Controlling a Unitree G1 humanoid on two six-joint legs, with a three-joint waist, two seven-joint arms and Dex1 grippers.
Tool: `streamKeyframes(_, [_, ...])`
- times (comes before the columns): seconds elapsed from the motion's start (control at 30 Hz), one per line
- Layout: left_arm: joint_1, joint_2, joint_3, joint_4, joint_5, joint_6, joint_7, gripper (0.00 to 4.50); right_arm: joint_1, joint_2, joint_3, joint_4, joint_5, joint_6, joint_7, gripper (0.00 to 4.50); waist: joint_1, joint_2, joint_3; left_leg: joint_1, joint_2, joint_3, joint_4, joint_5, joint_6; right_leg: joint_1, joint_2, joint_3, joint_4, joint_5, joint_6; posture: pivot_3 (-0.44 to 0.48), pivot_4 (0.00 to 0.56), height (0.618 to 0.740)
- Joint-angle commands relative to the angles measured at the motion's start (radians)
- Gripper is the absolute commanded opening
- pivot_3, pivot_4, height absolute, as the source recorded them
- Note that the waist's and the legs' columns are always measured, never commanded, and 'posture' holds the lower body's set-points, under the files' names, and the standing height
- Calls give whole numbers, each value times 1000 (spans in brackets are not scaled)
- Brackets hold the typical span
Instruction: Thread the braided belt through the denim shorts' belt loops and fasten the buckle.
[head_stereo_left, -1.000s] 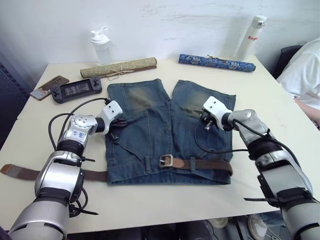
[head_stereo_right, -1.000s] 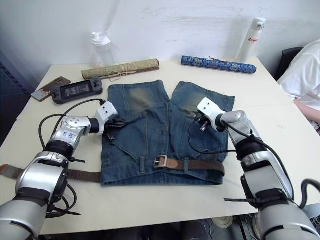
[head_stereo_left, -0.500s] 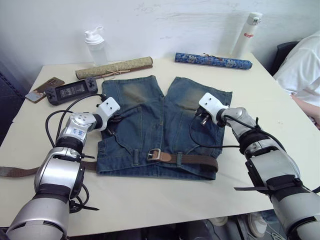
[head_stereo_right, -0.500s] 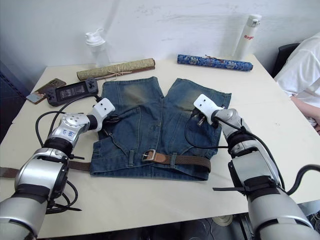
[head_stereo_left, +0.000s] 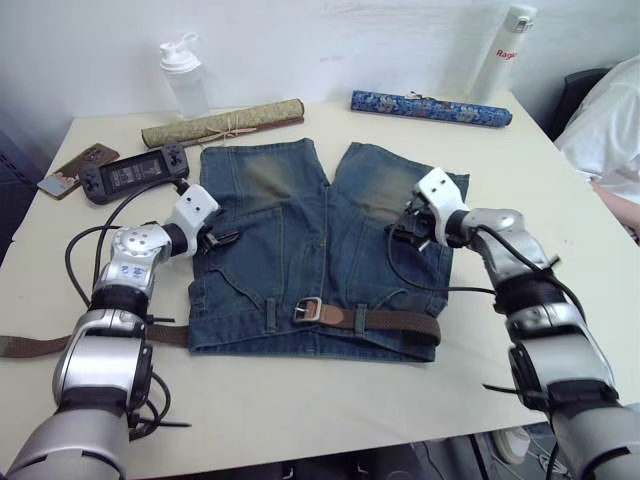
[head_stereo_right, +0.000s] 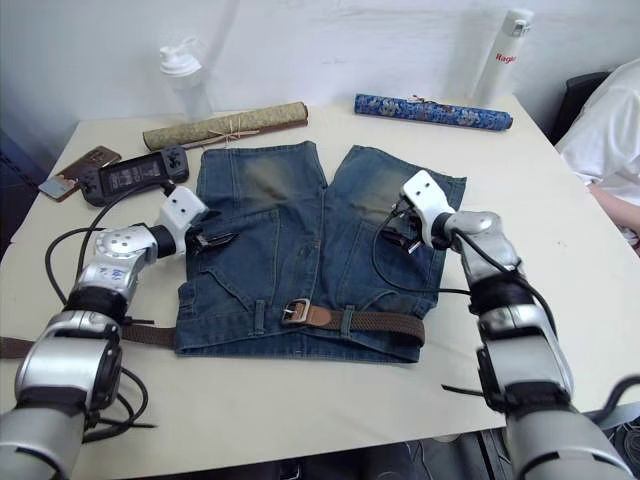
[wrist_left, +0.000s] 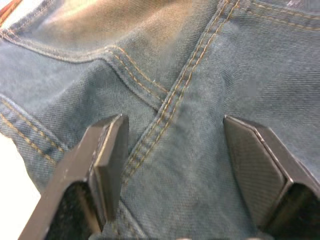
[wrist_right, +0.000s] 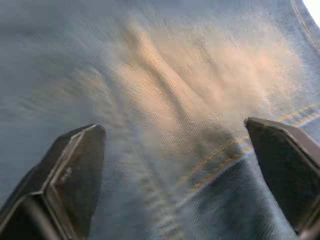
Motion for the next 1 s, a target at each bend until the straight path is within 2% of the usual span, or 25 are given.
streamKeyframes(0.03, [134, 68, 145, -525, -242, 297, -39, 3400, 77, -33, -139, -475, 267, 280, 66, 4450, 0, 0, 3, 0, 0, -2, -1, 0, 0, 0, 0, -1, 0, 0, 0, 0, 150, 717])
streamKeyframes(0.13, [264, 115, 314, -865, -490, 626, 37, 3400, 183, -44, -241, -756, 497, 461, 89, 4450, 4, 0, 5, 0, 0, -7, -3, 0, 0, 1, 1, -2, -1, 0, 0, 0, 150, 717])
streamKeyframes(0.23, [402, 124, 481, -1043, -637, 845, 153, 3400, 277, -42, -289, -907, 613, 540, 52, 4450, 15, 0, 5, 3, 0, -12, -5, 0, -1, 8, 1, -2, -4, 0, 0, 0, 150, 717])
streamKeyframes(0.3, [494, 112, 596, -1110, -711, 948, 230, 3400, 328, -32, -301, -976, 665, 561, 17, 4450, 18, 0, 6, 7, -1, -11, -5, 1, 0, 15, 1, -1, -13, 0, 1, 0, 150, 717])
streamKeyframes(0.37, [577, 81, 716, -1136, -775, 1020, 315, 3400, 369, -32, -285, -1026, 681, 552, -14, 4450, 27, -2, 8, 18, -1, -10, -6, -2, 0, 25, 0, 0, -17, 0, 1, 0, 150, 717])
streamKeyframes(0.5, [732, -12, 957, -1136, -881, 1136, 504, 3400, 437, -78, -177, -1098, 595, 460, -41, 4450, 32, -5, 9, 19, 0, -11, -7, -4, -3, 24, -1, 2, -16, 0, 1, 0, 150, 717])
streamKeyframes(0.63, [812, -77, 1069, -1166, -1032, 1198, 621, 3400, 443, -70, -141, -1105, 615, 449, -73, 4450, 41, -13, 12, 18, -1, -11, -7, -2, -4, 23, -1, 2, -17, 0, 1, 0, 150, 717])
streamKeyframes(0.8, [946, -172, 1188, -1153, -1248, 1199, 754, 3400, 449, -85, -100, -1098, 611, 430, -66, 4450, 46, -13, 12, 18, -1, -11, -7, -4, -6, 23, -2, 3, -18, 0, 1, 0, 150, 717])
streamKeyframes(0.9, [1085, -229, 1198, -1168, -1355, 1181, 762, 3400, 449, -94, -87, -1094, 610, 415, -59, 4450, 44, -13, 12, 18, 1, -11, -7, -5, -5, 23, -1, 2, -19, 0, 0, 0, 150, 717])
streamKeyframes(1.0, [1254, -284, 1149, -1186, -1399, 1182, 703, 3400, 439, -93, -72, -1085, 605, 398, -63, 4450, 45, -14, 12, 18, 0, -10, -8, -6, -5, 23, -1, 3, -21, 0, 0, 0, 150, 717])
